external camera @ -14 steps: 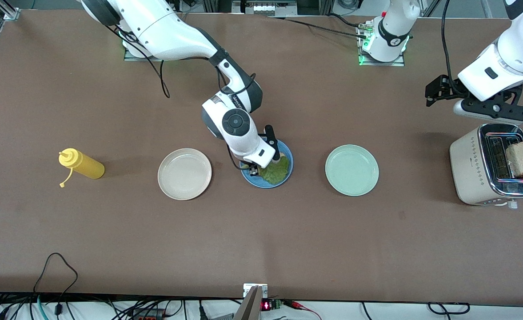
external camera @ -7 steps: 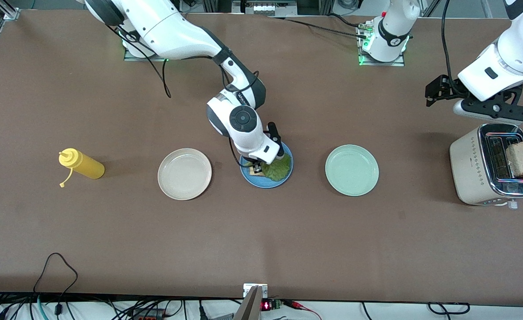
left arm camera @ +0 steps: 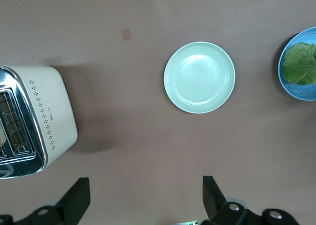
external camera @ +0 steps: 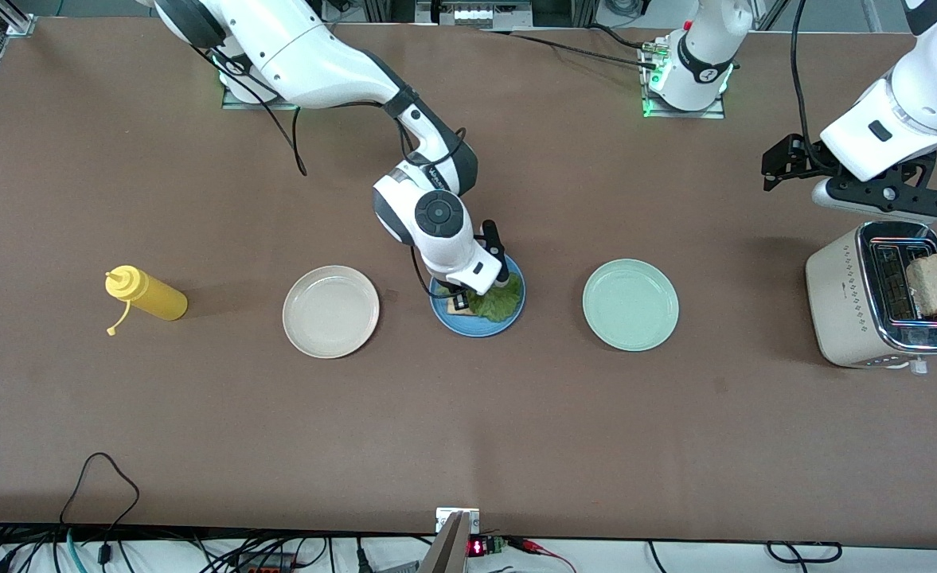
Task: Make sandwich in blue plate with both arms
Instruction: 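Lower the lettuce onto the bread and open the right gripper, then withdraw the right gripper and move it beside the mustard bottle, then close the right gripper around the yellow mustard bottle and lift it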
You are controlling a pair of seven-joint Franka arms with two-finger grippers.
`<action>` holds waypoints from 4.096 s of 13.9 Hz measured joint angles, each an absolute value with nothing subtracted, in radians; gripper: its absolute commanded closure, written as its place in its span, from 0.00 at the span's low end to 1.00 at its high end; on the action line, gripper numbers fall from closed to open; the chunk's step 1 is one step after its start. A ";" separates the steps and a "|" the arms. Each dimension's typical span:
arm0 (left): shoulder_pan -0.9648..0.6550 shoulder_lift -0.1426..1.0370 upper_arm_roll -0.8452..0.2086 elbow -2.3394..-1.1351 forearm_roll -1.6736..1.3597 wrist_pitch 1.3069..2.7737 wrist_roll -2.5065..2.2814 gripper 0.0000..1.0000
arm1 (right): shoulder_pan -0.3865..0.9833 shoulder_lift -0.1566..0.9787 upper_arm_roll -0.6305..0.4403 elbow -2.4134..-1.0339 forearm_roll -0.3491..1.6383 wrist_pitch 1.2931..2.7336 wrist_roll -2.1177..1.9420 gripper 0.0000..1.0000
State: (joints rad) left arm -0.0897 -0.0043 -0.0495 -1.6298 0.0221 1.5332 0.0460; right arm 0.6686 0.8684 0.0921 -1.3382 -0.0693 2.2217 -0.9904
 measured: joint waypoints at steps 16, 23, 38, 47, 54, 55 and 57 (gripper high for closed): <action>-0.089 -0.003 -0.049 -1.630 0.022 1.533 0.046 0.00 | 0.268 0.569 0.074 -1.293 -0.006 1.952 -0.647 0.00; -0.089 -0.003 -0.049 -1.630 0.022 1.533 0.046 0.00 | 0.027 0.526 0.070 -1.311 0.043 1.918 -0.743 0.00; -0.090 -0.003 -0.052 -1.630 0.022 1.529 0.046 0.00 | -0.485 0.374 0.064 -1.728 0.661 1.800 -1.896 0.00; -0.091 -0.003 -0.056 -1.626 0.022 1.530 0.046 0.00 | -0.630 0.496 0.065 -1.746 0.878 1.701 -2.100 0.00; -0.092 0.013 -0.057 -1.605 0.022 1.530 0.046 0.00 | -0.685 0.588 0.065 -1.797 0.917 1.666 -2.177 0.00; -0.092 0.014 -0.057 -1.603 0.022 1.530 0.046 0.00 | -0.687 0.598 0.065 -1.798 0.933 1.667 -2.189 0.00; -0.092 0.017 -0.057 -1.599 0.022 1.530 0.046 0.00 | -0.687 0.614 0.066 -1.799 0.961 1.667 -2.215 0.00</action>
